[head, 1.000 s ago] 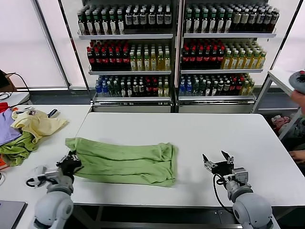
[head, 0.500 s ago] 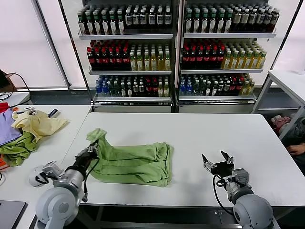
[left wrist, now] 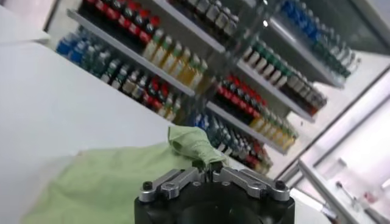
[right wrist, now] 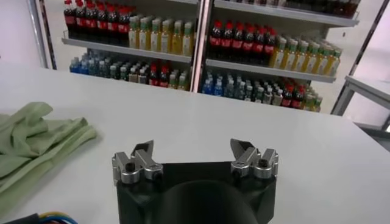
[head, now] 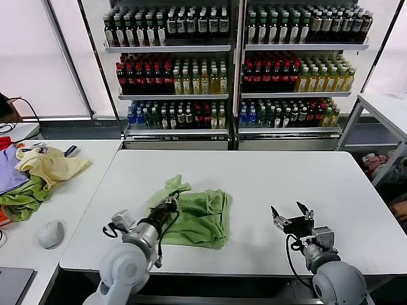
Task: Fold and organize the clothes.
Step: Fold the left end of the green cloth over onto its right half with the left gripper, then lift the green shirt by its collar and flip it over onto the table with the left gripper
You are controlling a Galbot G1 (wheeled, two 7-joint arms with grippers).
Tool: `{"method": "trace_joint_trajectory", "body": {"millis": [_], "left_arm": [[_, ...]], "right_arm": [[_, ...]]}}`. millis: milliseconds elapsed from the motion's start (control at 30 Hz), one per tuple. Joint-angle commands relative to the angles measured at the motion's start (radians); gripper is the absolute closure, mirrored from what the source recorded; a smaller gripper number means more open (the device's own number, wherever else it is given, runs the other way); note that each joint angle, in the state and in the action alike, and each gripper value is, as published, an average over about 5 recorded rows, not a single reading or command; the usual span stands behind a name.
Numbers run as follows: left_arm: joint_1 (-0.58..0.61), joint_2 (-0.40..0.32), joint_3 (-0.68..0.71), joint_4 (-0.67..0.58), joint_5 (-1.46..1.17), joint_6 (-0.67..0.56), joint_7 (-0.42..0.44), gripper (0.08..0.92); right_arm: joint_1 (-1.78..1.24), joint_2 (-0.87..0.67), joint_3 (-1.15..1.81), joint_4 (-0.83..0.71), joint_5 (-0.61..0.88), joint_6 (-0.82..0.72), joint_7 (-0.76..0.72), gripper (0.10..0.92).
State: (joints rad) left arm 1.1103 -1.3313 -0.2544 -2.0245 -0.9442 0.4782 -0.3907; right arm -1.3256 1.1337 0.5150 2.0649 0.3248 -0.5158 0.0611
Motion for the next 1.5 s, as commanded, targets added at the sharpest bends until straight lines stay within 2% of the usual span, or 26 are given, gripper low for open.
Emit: {"method": "trace_joint_trajectory", "body": {"millis": [33, 167, 300, 533, 700, 833, 1033, 1233, 1500], "left_arm": [[-0.126, -0.037, 0.202, 0.155, 0.164, 0.018, -0.022, 0.893], [-0.134, -0.033, 0.226, 0.166, 0.209, 0.03, 0.021, 0.89], [-0.129, -0.025, 0.247, 0.168, 0.271, 0.027, 0.082, 0.827], [-0.086, 0.0, 0.248, 0.088, 0.309, -0.013, 0.206, 0.603], [-0.019, 0.033, 0.188, -0.002, 0.285, -0.025, 0.261, 0.464], [0.029, 0.052, 0.101, -0.026, 0.318, -0.068, 0.227, 0.343], [0.071, 0.086, -0.071, 0.077, 0.491, -0.137, 0.146, 0.199], [0.085, 0.12, -0.14, 0.16, 0.495, -0.135, 0.109, 0.178], [0.08, 0.096, -0.107, 0.195, 0.472, -0.066, 0.102, 0.177]], "right_arm": [[-0.001, 0.001, -0.001, -0.003, -0.001, 0.001, 0.0, 0.203], [0.004, 0.0, -0.002, -0.007, -0.001, 0.001, 0.0, 0.203], [0.011, -0.001, -0.005, -0.015, -0.001, 0.001, -0.001, 0.203], [0.025, 0.0, -0.015, -0.026, -0.001, 0.001, -0.002, 0.203], [0.036, 0.001, -0.019, -0.038, 0.001, 0.002, -0.004, 0.203], [0.043, 0.001, -0.019, -0.046, 0.002, 0.007, -0.006, 0.203], [0.052, 0.002, -0.022, -0.062, 0.003, 0.013, -0.008, 0.203], [0.06, 0.002, -0.028, -0.071, 0.003, 0.015, -0.009, 0.203], [0.06, 0.001, -0.029, -0.069, 0.003, 0.014, -0.008, 0.203]]}}
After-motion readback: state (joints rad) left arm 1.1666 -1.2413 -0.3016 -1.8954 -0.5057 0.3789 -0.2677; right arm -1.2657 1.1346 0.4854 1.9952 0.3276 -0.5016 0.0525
